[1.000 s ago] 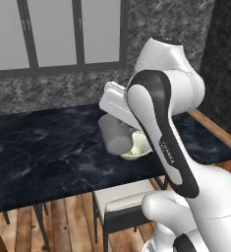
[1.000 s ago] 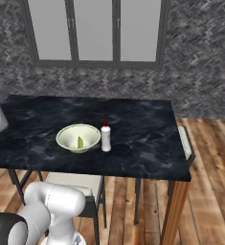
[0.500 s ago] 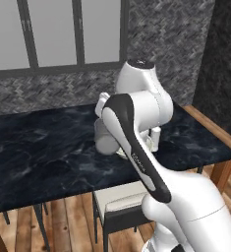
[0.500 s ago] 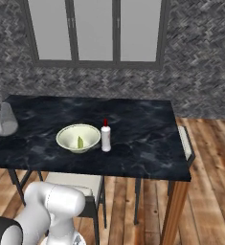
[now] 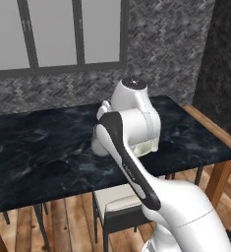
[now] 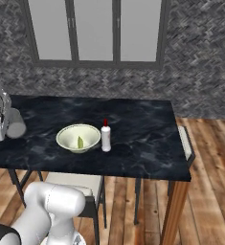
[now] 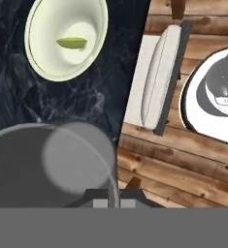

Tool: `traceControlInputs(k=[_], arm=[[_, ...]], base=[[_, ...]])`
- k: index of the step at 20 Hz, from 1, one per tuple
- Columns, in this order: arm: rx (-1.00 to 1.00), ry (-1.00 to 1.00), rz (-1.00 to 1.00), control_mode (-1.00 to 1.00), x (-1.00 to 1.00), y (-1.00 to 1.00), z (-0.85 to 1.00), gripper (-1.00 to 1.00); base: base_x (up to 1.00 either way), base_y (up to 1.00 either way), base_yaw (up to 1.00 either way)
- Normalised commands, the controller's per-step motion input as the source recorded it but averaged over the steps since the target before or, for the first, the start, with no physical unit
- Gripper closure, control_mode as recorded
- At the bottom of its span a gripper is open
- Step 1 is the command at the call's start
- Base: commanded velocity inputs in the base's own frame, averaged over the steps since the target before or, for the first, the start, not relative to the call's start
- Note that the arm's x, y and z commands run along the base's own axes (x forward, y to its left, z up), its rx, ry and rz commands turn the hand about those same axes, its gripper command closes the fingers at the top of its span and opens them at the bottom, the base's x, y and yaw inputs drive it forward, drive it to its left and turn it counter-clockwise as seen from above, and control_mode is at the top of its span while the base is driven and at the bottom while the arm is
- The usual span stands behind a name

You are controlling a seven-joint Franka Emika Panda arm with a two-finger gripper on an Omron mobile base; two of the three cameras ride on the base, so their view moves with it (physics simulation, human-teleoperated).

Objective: There is a bowl on the dining counter. Grab a lemon wedge from the fridge and place it in the bowl. Then get the liquor bottle and glass cup from the cabinet and place them next to the bowl.

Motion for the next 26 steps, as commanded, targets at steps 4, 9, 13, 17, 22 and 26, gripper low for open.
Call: traceControlInputs(k=[4,9,13,17,22,26], arm=[[0.06,0.0,-0.14,-1.0,0.49,0.0,-0.26,1.0],[0.02,0.01,-0.12,-1.0,0.45,0.01,-0.29,1.0],[0.0,0.1,-0.13,-1.0,0.46,0.03,-0.24,1.0],[0.0,0.12,-0.11,-1.0,0.42,0.01,-0.19,1.0],[0.0,0.14,-0.09,-1.0,0.31,0.06,-0.15,1.0],[0.0,0.12,-0.04,-1.0,0.14,0.19,-0.21,1.0]], base=[[0.0,0.0,0.0],[0.0,0.0,0.0],[0.0,0.0,0.0],[0.0,0.0,0.0],[0.0,0.0,0.0],[0.0,0.0,0.0]])
